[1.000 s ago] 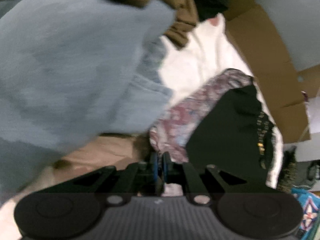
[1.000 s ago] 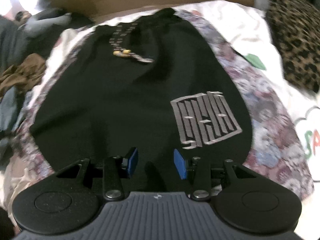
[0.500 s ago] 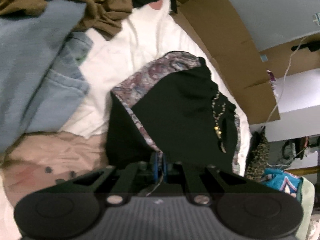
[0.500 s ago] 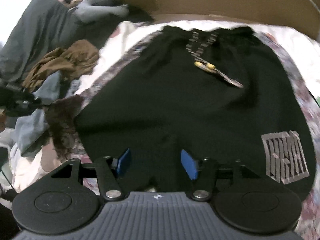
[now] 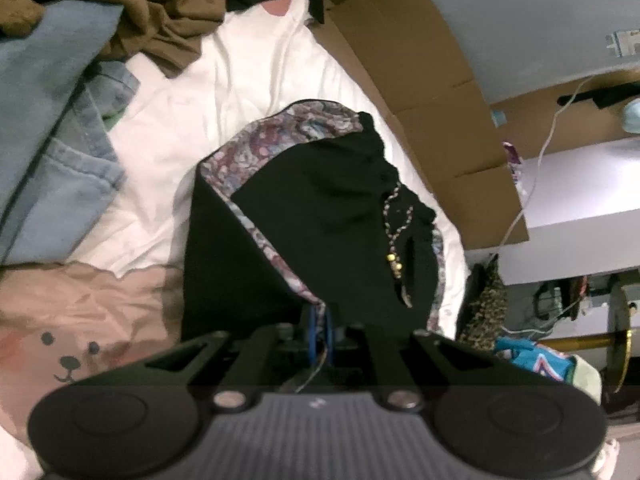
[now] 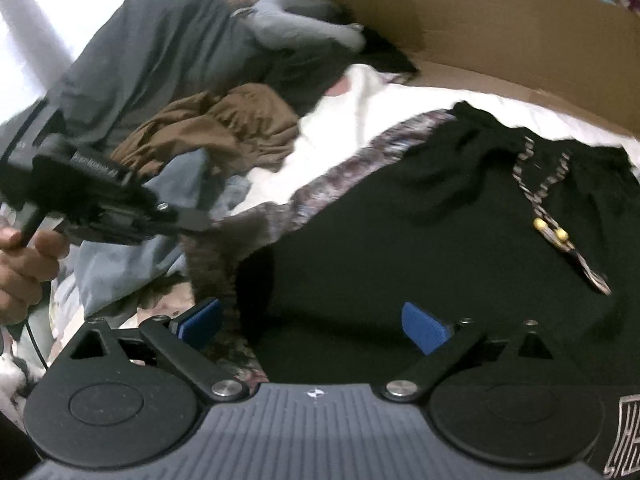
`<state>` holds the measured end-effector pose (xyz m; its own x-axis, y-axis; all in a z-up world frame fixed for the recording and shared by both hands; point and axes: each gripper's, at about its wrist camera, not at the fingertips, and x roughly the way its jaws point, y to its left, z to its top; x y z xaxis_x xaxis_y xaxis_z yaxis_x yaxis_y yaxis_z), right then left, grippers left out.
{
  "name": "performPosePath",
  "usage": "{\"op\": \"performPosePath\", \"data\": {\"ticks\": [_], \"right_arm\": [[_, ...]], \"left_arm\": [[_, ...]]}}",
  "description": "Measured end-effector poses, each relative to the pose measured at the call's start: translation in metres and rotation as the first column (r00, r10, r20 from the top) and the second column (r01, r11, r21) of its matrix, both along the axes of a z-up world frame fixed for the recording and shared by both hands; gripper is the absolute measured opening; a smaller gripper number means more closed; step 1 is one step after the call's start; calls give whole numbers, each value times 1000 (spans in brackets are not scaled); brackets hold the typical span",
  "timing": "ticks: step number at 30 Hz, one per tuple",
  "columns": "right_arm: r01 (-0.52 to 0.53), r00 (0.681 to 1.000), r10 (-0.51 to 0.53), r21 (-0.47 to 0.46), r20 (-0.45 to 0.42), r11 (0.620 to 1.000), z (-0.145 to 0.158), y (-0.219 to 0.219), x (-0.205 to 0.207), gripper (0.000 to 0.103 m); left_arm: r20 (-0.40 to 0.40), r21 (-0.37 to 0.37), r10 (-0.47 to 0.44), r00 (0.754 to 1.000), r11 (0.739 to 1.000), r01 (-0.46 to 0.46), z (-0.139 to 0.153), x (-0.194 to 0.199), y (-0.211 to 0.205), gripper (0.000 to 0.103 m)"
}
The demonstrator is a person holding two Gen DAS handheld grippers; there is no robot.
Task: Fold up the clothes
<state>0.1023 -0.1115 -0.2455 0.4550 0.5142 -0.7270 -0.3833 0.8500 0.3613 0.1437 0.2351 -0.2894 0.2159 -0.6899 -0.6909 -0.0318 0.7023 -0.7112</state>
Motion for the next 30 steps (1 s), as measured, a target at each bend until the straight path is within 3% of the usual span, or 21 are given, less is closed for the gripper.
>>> {"op": "performPosePath", "data": {"ticks": [9,16,21,24,28,30], "right_arm": [[-16,999,18,-51,48,999,9,61,-4,99],[-13,998,17,-75,61,997,8,71,4,74],[1,996,10,-115,90,993,5,83,5,68],[-13,996,24,-121,89,993,1,90,6,55],[8,997,3,-137,80,991,-2,95,8,50],[23,997,-11,-150,81,988,-5,96,8,35]], "left_arm": [[6,-72,-16,1000,997,17,4,0,-7,5],[5,-111,-41,999,993,41,5,-2,-15,6],[8,-130,-62,998,990,62,8,-2,-20,6],[14,-120,-65,998,991,66,9,-3,-21,6],[10,-116,-76,997,990,77,10,-4,-22,6],[7,-109,-75,997,991,76,10,-5,-22,6]]}}
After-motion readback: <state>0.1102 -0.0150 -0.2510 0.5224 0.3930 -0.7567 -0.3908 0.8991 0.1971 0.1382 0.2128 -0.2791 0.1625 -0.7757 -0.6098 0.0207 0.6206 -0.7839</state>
